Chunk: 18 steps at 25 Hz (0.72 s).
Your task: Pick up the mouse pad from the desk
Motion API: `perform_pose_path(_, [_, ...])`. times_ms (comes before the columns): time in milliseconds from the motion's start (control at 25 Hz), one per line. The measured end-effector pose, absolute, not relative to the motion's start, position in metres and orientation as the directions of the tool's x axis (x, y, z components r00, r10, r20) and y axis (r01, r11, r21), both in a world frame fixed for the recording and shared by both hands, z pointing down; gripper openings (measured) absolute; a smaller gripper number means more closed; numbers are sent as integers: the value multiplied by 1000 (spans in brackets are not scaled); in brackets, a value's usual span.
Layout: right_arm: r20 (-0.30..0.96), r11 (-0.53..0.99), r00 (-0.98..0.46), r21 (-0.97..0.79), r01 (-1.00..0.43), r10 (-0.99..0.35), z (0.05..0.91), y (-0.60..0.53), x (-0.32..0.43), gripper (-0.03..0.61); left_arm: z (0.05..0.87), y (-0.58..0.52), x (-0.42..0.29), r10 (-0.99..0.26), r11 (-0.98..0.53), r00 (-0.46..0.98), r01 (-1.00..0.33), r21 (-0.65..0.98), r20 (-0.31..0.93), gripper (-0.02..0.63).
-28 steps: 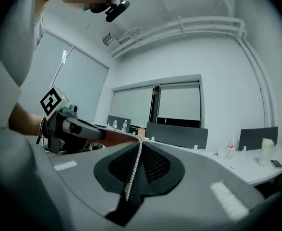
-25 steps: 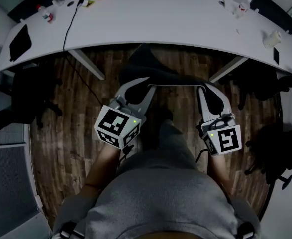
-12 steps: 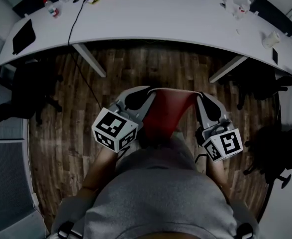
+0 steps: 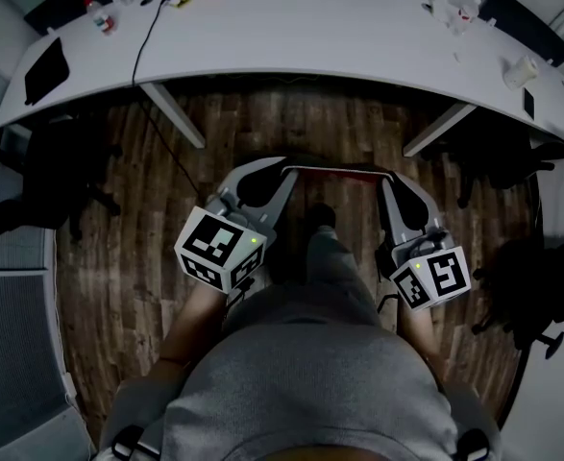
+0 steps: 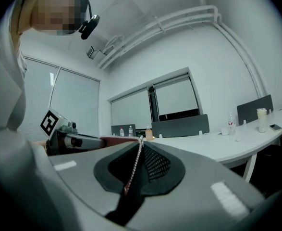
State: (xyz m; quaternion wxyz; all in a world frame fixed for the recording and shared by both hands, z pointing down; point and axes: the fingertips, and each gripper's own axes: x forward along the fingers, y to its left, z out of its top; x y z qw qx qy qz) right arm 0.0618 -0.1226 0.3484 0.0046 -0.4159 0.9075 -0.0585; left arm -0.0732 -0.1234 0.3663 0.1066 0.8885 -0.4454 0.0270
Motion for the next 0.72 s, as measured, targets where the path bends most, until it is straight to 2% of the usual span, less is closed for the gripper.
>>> perform_pose_path(280, [29, 649, -651, -69, -758, -758, 342, -117, 57, 23, 363, -121, -78, -800, -564, 590, -803, 192, 115, 31])
perform_pose_path(720, [23, 649, -654, -103, -754, -756, 342, -111, 62, 23, 360, -116, -73, -791, -576, 601, -795, 188, 117, 31])
